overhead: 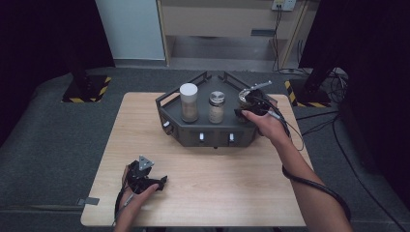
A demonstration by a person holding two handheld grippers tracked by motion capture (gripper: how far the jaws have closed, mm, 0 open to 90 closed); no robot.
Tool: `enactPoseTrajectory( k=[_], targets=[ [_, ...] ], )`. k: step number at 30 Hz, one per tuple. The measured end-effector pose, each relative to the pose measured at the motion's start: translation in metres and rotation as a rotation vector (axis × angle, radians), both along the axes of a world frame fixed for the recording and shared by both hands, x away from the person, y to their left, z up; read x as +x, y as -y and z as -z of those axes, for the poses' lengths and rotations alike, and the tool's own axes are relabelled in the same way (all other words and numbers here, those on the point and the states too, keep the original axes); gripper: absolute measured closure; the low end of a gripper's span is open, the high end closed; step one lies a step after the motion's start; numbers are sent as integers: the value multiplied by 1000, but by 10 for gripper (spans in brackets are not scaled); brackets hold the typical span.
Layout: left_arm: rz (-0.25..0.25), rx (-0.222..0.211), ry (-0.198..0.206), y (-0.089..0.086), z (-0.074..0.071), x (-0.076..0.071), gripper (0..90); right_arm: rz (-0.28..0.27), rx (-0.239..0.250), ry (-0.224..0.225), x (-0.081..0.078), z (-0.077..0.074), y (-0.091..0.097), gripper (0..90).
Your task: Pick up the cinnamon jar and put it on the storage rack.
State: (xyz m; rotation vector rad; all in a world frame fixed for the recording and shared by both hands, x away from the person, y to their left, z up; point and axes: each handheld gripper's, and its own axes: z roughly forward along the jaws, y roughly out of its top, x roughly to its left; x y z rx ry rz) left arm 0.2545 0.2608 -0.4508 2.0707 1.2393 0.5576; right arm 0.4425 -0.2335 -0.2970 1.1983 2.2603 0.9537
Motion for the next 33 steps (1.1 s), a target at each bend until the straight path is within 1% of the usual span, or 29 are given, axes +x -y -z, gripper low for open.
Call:
enactPoseTrajectory(
  k=[13,19,33],
  targets=[
    [2,2,-1,0,0,0,0,-1,10,0,0,3,0,312],
    [2,2,-1,0,0,0,0,3,27,0,0,5,3,312],
    [2,2,-1,0,0,0,0,15,42,20,-6,10,4,311]
  ],
)
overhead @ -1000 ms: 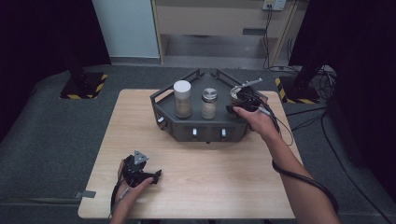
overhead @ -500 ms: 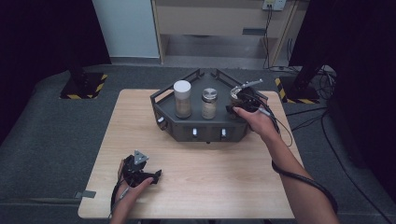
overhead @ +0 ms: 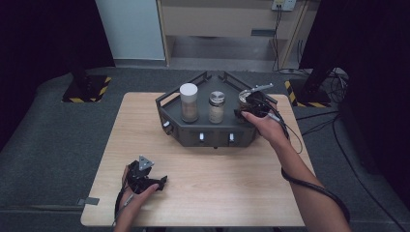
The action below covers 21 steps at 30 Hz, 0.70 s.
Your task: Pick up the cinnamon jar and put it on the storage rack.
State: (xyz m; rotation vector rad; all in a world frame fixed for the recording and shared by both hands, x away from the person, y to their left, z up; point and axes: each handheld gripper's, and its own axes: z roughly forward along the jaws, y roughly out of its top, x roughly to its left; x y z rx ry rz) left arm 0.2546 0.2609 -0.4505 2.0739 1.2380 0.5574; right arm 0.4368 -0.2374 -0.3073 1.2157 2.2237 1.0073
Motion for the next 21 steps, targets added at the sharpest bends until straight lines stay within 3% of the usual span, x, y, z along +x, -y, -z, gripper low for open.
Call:
enactPoseTrajectory(
  k=[10,21],
  targets=[
    [0,0,0,0,0,0,0,6,7,4,-1,2,0,304],
    [0,0,0,0,0,0,0,10,22,11,-2,1,2,200]
  ],
)
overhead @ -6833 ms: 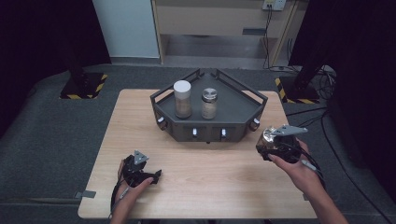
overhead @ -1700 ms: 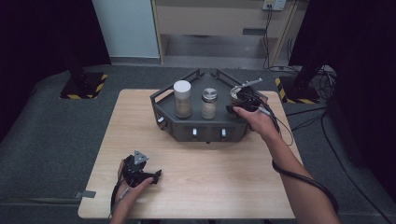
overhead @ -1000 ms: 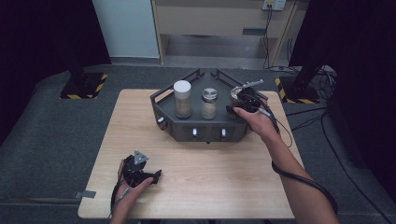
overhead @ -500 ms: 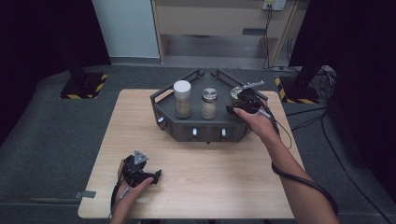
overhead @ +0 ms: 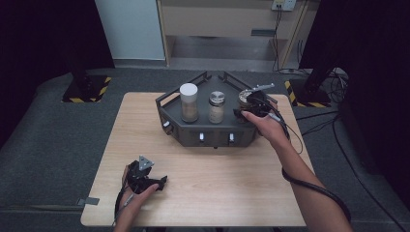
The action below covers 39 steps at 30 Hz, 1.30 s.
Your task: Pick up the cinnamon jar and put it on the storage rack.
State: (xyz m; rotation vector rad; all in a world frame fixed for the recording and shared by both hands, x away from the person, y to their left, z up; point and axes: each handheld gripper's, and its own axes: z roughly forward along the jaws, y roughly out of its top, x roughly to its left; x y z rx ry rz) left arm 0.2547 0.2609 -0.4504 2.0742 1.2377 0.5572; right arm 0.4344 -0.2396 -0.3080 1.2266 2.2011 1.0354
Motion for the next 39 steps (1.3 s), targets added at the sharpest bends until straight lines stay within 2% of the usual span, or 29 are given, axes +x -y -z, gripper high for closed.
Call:
enactPoseTrajectory(
  k=[15,25,33,39],
  targets=[
    [0,0,0,0,0,0,0,5,7,38,-8,-1,1,79],
    [0,0,0,0,0,0,0,-7,5,70,-15,0,4,63],
    [0,0,0,0,0,0,0,-12,29,84,-24,0,10,57],
    [0,0,0,0,0,0,0,-6,19,93,-30,1,12,55]
  ],
)
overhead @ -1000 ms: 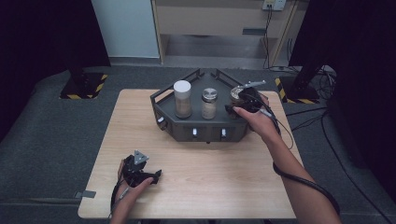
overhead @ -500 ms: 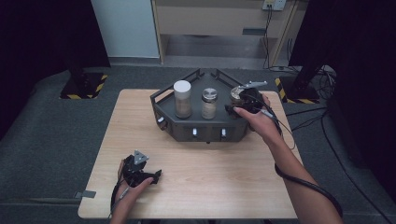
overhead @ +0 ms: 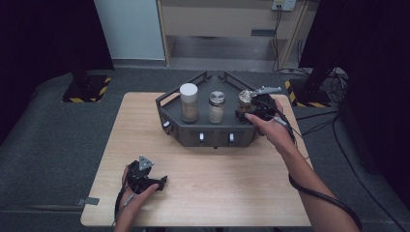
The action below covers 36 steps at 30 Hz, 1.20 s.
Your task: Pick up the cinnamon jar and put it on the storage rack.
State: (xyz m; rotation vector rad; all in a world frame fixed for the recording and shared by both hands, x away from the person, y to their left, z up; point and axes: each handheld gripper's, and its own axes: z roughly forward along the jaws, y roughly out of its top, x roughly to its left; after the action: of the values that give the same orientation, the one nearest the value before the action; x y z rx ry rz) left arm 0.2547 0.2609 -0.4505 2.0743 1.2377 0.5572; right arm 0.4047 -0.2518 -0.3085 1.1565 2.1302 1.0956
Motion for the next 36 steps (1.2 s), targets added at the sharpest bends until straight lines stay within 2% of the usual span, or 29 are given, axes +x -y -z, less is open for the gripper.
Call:
enactPoseTrajectory(
  k=[17,28,36],
  targets=[
    [0,0,0,0,0,0,0,5,3,8,-8,-1,9,56],
    [0,0,0,0,0,0,0,7,-5,23,-21,0,20,49],
    [0,0,0,0,0,0,0,5,12,27,-28,1,25,47]
  ],
)
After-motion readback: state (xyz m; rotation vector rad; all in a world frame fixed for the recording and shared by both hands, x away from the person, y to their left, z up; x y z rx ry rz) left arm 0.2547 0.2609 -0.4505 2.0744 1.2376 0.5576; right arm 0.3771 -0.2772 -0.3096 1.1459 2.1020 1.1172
